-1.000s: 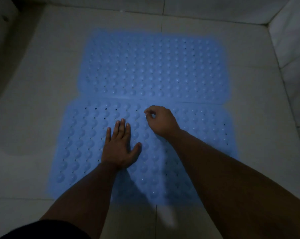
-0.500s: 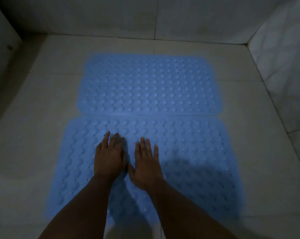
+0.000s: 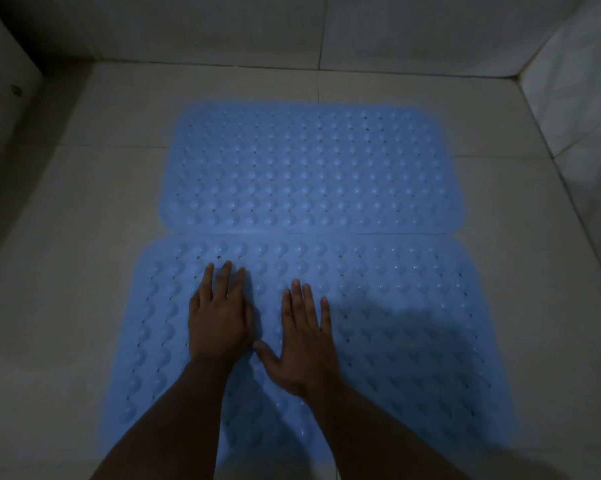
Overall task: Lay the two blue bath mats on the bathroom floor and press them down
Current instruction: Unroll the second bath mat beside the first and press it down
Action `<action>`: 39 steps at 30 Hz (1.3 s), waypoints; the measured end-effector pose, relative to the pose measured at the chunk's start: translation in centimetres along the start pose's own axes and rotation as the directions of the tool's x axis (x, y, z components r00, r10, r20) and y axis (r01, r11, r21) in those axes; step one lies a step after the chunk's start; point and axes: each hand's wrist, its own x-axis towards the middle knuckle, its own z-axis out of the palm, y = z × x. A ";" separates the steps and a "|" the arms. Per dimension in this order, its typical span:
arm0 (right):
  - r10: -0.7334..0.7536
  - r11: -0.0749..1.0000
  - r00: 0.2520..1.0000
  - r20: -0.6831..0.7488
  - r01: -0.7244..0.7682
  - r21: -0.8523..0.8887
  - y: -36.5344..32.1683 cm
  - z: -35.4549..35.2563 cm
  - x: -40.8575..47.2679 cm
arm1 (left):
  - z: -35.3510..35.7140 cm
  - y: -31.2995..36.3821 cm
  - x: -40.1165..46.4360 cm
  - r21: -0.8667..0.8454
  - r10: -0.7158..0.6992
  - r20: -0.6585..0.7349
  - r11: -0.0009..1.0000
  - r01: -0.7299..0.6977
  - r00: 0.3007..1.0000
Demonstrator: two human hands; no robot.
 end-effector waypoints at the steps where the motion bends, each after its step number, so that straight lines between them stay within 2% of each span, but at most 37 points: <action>1: 0.001 1.000 1.000 0.023 -0.002 0.029 -0.1 -0.3 0.2 | -0.2 -0.1 0.1 -0.012 -0.017 -0.016 1.000 0.017 1.000; 4: -0.002 0.992 0.977 0.213 -0.024 0.121 0.1 -2.0 1.1 | -0.8 -0.1 0.1 -0.067 -0.082 -0.040 0.995 0.079 0.996; 7: -0.005 0.953 0.909 0.416 -0.122 0.277 1.4 -7.3 3.7 | -1.7 1.2 -0.6 -0.099 -0.110 -0.052 0.990 0.105 0.993; 9: 0.029 0.900 0.933 0.359 -0.181 0.397 2.8 -11.0 5.7 | -2.0 2.6 -0.8 -0.119 -0.100 -0.048 0.989 0.094 0.994; 11: 0.086 0.881 0.973 0.214 -0.175 0.439 4.6 -13.6 6.9 | -1.9 4.4 -0.7 -0.134 -0.065 -0.023 0.989 0.061 0.998; 15: 0.154 0.900 0.984 0.088 -0.176 0.400 8.7 -15.8 6.3 | -0.2 9.2 -1.9 -0.152 0.118 0.041 0.982 -0.111 0.992; 20: 0.229 0.892 0.973 0.002 -0.211 0.399 13.7 -15.3 4.3 | 3.8 15.6 -3.5 -0.149 0.327 0.118 0.939 -0.308 0.938; 25: 0.198 0.902 0.977 -0.084 -0.148 0.405 16.8 -13.1 3.1 | 6.0 17.2 -3.9 0.018 0.302 0.115 0.952 -0.306 0.946; 31: 0.171 0.917 0.951 -0.257 -0.058 0.395 19.2 -9.9 3.0 | 6.1 17.6 -4.1 0.016 0.274 0.131 0.960 -0.278 0.953; 35: 0.135 0.931 0.951 -0.277 -0.026 0.363 20.3 -9.5 3.1 | 5.9 17.7 -3.7 -0.009 0.289 0.147 0.957 -0.290 0.946; 39: 0.103 0.933 0.970 -0.221 -0.017 0.359 20.3 -11.0 2.7 | 5.7 18.0 -3.6 -0.088 0.227 0.145 0.973 -0.215 0.963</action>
